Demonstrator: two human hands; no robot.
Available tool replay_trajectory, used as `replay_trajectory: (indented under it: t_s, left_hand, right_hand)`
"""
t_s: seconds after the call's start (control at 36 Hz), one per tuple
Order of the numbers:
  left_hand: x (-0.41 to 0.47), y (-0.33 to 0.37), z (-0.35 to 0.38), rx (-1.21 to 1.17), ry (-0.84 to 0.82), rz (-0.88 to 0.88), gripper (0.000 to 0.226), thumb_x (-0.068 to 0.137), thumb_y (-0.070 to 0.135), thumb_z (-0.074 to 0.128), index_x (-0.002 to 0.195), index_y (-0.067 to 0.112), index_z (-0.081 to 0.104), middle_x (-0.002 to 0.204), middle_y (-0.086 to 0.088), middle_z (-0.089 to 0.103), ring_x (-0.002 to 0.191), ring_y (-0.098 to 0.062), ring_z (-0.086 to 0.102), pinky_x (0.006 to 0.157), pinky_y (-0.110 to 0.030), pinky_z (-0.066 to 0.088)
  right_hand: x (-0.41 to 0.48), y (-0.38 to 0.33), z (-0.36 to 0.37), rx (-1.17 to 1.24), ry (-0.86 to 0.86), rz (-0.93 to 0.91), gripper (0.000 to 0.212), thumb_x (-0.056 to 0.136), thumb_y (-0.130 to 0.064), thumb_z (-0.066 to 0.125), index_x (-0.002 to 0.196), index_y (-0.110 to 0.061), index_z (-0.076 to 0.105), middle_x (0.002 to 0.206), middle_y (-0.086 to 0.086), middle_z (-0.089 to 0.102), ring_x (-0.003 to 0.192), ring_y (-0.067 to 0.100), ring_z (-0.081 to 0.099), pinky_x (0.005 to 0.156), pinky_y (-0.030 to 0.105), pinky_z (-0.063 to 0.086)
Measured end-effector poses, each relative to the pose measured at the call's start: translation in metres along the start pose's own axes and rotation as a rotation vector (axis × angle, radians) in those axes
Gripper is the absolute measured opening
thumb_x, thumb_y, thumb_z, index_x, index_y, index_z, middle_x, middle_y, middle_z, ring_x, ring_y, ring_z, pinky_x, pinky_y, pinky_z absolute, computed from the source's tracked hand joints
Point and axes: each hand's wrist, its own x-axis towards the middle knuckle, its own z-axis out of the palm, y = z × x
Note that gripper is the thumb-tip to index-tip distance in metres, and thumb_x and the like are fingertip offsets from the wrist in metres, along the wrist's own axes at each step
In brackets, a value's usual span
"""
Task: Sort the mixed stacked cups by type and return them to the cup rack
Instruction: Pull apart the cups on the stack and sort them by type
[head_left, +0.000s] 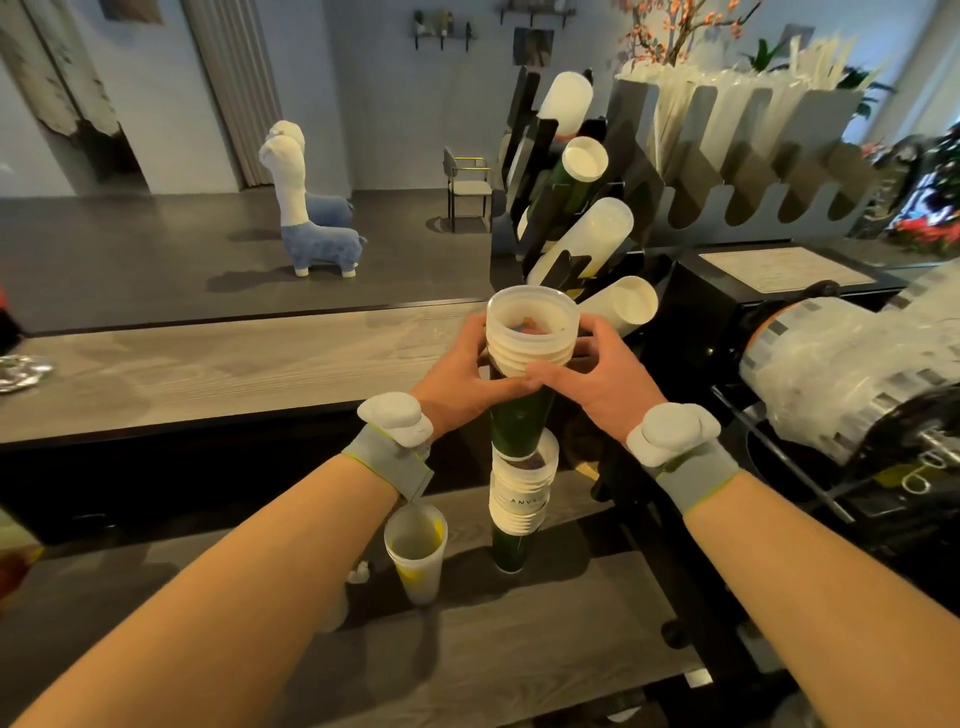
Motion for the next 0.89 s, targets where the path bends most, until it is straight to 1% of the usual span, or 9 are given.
replay_trajectory:
  t_s: [0.14, 0.19, 0.31, 0.44, 0.61, 0.69, 0.78, 0.83, 0.89]
  left_hand:
    - [0.002, 0.023, -0.014, -0.038, 0.018, 0.046, 0.082, 0.079, 0.027, 0.082, 0.142, 0.028, 0.031, 0.141, 0.004, 0.049, 0.134, -0.015, 0.044, 0.114, -0.038, 0.036]
    - [0.001, 0.032, -0.022, -0.064, 0.026, 0.063, 0.082, 0.076, 0.029, 0.083, 0.141, 0.029, 0.032, 0.14, 0.004, 0.05, 0.133, -0.015, 0.044, 0.111, -0.036, 0.037]
    - [-0.005, 0.044, -0.035, -0.057, -0.017, 0.044, 0.085, 0.074, 0.035, 0.082, 0.142, 0.032, 0.031, 0.142, 0.003, 0.048, 0.135, -0.02, 0.044, 0.114, -0.047, 0.037]
    - [-0.022, 0.042, -0.048, -0.02, -0.044, 0.007, 0.089, 0.073, 0.038, 0.082, 0.144, 0.037, 0.029, 0.142, 0.004, 0.048, 0.134, -0.021, 0.044, 0.114, -0.048, 0.037]
    - [-0.049, 0.033, -0.059, -0.002, -0.056, -0.031, 0.083, 0.076, 0.032, 0.078, 0.14, 0.043, 0.026, 0.137, 0.014, 0.047, 0.132, -0.015, 0.044, 0.116, -0.044, 0.034]
    - [-0.06, 0.027, -0.063, -0.006, -0.032, -0.025, 0.087, 0.076, 0.031, 0.078, 0.144, 0.042, 0.024, 0.144, 0.008, 0.045, 0.135, -0.016, 0.043, 0.117, -0.046, 0.032]
    - [-0.067, 0.02, -0.068, -0.004, -0.028, -0.069, 0.088, 0.074, 0.04, 0.079, 0.142, 0.047, 0.024, 0.145, 0.009, 0.045, 0.135, -0.018, 0.043, 0.117, -0.049, 0.031]
    - [-0.073, 0.014, -0.071, -0.007, -0.033, -0.094, 0.093, 0.069, 0.049, 0.08, 0.144, 0.044, 0.025, 0.146, 0.008, 0.045, 0.135, -0.019, 0.044, 0.116, -0.051, 0.033]
    - [-0.08, 0.009, -0.072, -0.023, -0.048, -0.104, 0.097, 0.066, 0.05, 0.081, 0.146, 0.039, 0.027, 0.144, 0.005, 0.048, 0.134, -0.02, 0.046, 0.115, -0.051, 0.034]
  right_hand:
    - [0.009, -0.032, -0.008, 0.012, 0.031, -0.077, 0.068, 0.078, -0.048, 0.075, 0.133, -0.025, 0.044, 0.118, -0.01, 0.058, 0.105, 0.002, 0.057, 0.066, 0.006, 0.045]
    - [0.011, -0.046, -0.009, 0.044, 0.029, -0.111, 0.067, 0.079, -0.044, 0.075, 0.134, -0.026, 0.042, 0.117, -0.013, 0.057, 0.104, -0.003, 0.056, 0.069, 0.005, 0.046]
    - [0.013, -0.064, -0.006, 0.062, 0.004, -0.186, 0.072, 0.081, -0.036, 0.076, 0.14, -0.023, 0.036, 0.119, -0.013, 0.054, 0.104, -0.003, 0.056, 0.078, 0.005, 0.046]
    - [0.012, -0.077, 0.005, 0.047, -0.055, -0.192, 0.087, 0.078, -0.041, 0.077, 0.148, -0.02, 0.029, 0.132, -0.004, 0.05, 0.117, 0.009, 0.052, 0.097, 0.024, 0.045]
    - [0.004, -0.08, 0.026, 0.06, -0.114, -0.172, 0.084, 0.079, -0.041, 0.077, 0.145, -0.02, 0.03, 0.132, -0.002, 0.051, 0.118, 0.012, 0.053, 0.101, 0.032, 0.047]
    - [0.003, -0.081, 0.036, 0.049, -0.126, -0.173, 0.083, 0.078, -0.045, 0.076, 0.144, -0.021, 0.031, 0.132, -0.001, 0.051, 0.118, 0.014, 0.053, 0.101, 0.034, 0.047]
    - [0.002, -0.083, 0.044, 0.054, -0.107, -0.169, 0.08, 0.079, -0.046, 0.075, 0.143, -0.02, 0.034, 0.13, -0.002, 0.052, 0.116, 0.014, 0.054, 0.097, 0.03, 0.048]
    - [0.001, -0.084, 0.049, 0.075, -0.096, -0.157, 0.08, 0.079, -0.048, 0.075, 0.142, -0.02, 0.036, 0.13, -0.001, 0.053, 0.116, 0.014, 0.055, 0.098, 0.032, 0.049]
    - [0.001, -0.084, 0.051, 0.093, -0.093, -0.141, 0.079, 0.079, -0.049, 0.074, 0.142, -0.02, 0.037, 0.129, -0.001, 0.054, 0.115, 0.014, 0.056, 0.097, 0.033, 0.051]
